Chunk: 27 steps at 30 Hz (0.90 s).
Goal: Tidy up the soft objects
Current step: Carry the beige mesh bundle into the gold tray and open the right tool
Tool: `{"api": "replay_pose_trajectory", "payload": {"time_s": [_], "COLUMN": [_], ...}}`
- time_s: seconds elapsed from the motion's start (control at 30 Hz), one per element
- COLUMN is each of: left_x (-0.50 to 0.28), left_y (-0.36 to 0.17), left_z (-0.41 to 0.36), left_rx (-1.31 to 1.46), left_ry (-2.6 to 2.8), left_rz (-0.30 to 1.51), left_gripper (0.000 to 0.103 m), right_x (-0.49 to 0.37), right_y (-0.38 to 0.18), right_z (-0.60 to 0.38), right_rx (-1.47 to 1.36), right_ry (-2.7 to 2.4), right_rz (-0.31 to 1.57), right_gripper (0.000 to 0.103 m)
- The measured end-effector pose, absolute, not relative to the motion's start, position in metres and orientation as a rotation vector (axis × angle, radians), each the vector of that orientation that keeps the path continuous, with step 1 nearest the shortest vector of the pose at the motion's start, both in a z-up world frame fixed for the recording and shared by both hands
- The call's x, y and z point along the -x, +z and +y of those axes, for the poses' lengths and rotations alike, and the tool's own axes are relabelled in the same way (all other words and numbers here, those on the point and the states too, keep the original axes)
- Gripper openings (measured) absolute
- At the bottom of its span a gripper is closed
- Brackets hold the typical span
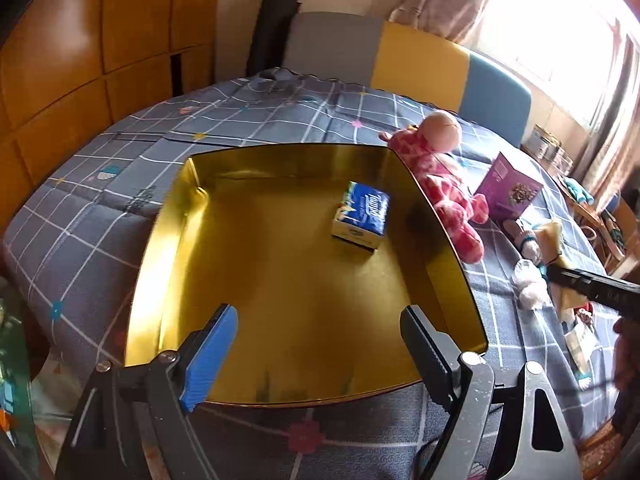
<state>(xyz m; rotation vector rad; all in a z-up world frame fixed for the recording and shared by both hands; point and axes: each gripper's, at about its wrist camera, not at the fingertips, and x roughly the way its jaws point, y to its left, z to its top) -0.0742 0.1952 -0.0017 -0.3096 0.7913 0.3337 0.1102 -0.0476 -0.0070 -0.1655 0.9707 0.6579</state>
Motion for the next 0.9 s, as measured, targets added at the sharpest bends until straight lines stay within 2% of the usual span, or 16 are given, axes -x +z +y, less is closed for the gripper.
{"api": "replay_pose_trajectory", "payload": {"time_s": [0.5, 0.77, 0.9], "left_x": [0.088, 0.09, 0.091], "left_y": [-0.001, -0.003, 0.0], "left_z": [0.208, 0.211, 0.21], "left_rx": [0.3, 0.288, 0.266], "left_ry": [0.402, 0.43, 0.468], "left_rz": [0.772, 0.77, 0.759], "left_gripper": [0.095, 0.096, 0.102], "right_x": [-0.087, -0.09, -0.092], "right_y": [-0.039, -0.054, -0.059], "right_z": [0.091, 0.121, 0.124], "right_rx": [0.24, 0.372, 0.401], "right_ry": [0.851, 0.751, 0.723], "right_rz": [1.115, 1.055, 1.023], "right_gripper": [0.037, 0.042, 0.043]}}
